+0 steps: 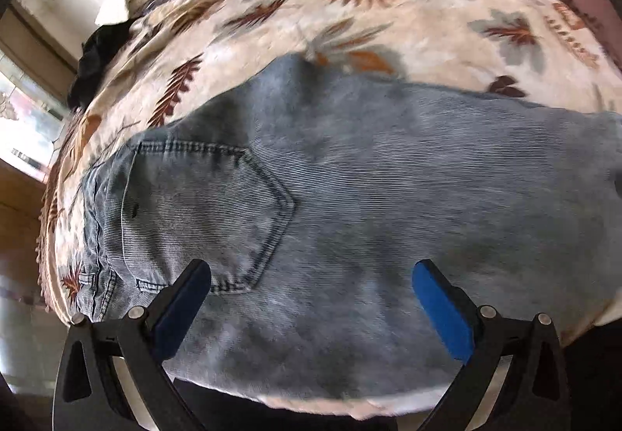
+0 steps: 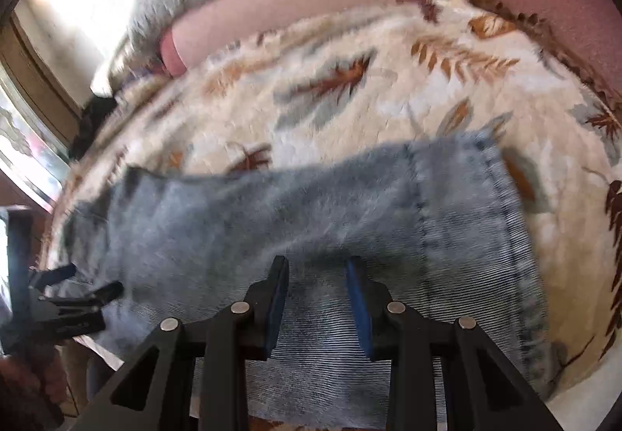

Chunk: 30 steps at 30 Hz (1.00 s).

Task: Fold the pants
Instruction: 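Lift the hem with the right gripper and fold it back over the leg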

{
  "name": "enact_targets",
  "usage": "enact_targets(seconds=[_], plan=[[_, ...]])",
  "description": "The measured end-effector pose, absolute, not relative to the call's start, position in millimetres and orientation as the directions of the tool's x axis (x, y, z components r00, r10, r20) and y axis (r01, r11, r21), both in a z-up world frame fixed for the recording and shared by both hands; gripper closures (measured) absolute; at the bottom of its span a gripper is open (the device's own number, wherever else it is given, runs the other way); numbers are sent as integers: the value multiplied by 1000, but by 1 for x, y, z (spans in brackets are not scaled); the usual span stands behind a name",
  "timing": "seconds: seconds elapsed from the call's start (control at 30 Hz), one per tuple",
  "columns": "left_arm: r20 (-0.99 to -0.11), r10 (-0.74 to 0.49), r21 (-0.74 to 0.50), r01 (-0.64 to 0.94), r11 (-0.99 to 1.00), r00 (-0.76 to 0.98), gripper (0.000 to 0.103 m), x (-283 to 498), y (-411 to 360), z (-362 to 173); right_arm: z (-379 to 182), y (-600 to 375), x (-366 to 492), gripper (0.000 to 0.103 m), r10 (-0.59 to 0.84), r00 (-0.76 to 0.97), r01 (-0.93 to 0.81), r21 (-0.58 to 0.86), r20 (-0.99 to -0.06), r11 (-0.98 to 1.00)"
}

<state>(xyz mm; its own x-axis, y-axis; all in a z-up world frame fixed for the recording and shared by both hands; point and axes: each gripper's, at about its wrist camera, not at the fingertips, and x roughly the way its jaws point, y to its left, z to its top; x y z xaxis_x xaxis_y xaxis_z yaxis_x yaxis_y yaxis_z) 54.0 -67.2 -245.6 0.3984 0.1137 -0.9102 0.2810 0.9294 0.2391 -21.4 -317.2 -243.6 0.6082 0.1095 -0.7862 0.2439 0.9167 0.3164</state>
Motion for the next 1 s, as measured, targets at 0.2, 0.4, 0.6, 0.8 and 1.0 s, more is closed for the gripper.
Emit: enact_targets(seconds=[0.2, 0.4, 0.6, 0.8, 1.0], plan=[[-882, 40, 244, 382, 892, 469, 0, 17, -95, -216, -209, -365, -80, 54, 87, 715, 292, 410, -694, 864], [-895, -34, 204, 476, 855, 445, 0, -12, -115, -216, -202, -422, -120, 44, 96, 656, 382, 440, -748, 813], [-904, -24, 204, 479, 854, 427, 0, -19, -110, -224, -229, -440, -117, 44, 186, 592, 399, 485, -785, 778], [-905, 8, 216, 444, 870, 426, 0, -12, -97, -226, -261, -442, -95, 44, 260, 550, 401, 524, -794, 751], [-919, 14, 198, 430, 881, 394, 0, -6, -97, -235, -275, -450, -67, 33, 327, 543, 356, 565, -773, 744]])
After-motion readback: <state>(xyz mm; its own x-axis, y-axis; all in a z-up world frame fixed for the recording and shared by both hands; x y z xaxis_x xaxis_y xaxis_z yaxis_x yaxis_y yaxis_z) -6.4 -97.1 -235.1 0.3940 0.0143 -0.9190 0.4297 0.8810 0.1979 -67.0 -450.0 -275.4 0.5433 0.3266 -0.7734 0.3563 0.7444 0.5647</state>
